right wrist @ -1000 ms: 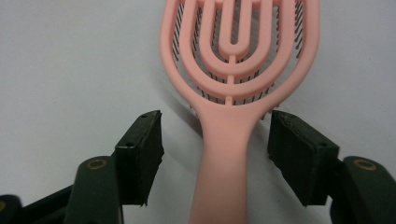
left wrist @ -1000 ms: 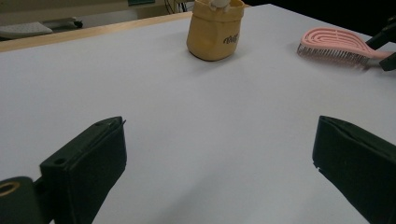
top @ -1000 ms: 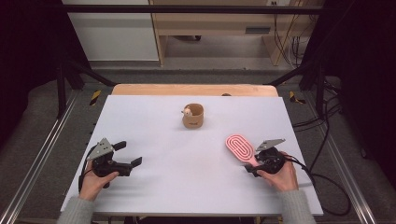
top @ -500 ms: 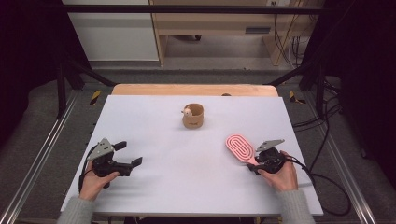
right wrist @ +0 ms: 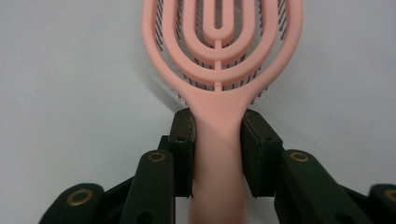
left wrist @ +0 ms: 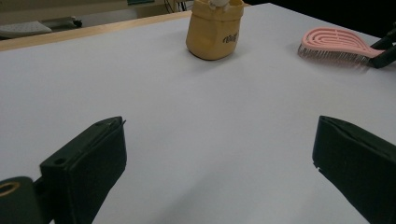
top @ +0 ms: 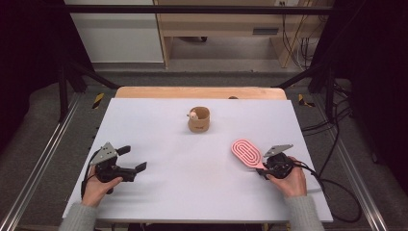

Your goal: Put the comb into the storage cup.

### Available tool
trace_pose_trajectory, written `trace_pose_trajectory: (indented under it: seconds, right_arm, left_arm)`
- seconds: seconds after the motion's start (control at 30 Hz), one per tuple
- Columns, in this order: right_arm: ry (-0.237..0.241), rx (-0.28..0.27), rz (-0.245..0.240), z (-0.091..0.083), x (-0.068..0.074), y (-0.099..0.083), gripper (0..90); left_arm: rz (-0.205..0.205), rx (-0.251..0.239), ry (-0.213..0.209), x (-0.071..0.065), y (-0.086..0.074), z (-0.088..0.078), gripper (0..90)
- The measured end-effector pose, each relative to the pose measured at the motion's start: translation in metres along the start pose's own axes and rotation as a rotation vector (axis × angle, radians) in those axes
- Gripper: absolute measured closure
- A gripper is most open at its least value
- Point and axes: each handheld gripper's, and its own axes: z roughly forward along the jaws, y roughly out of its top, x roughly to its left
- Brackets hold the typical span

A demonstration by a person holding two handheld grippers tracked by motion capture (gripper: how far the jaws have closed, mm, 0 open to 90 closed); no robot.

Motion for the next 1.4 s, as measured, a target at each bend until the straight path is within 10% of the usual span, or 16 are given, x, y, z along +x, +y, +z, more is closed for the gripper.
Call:
trace_pose_trajectory:
  seconds: [0.73,1.4]
  right_arm:
    - [0.007,-0.005,0.028,-0.001,0.002,0.000,69.2]
    - [0.027,-0.122,0.035,-0.014,0.004,0.007,69.3]
  left_arm:
    - [-0.004,-0.002,-0.001,0.000,0.000,0.000,2.9]
    - [-0.003,0.003,-0.002,-0.001,0.000,0.001,2.9]
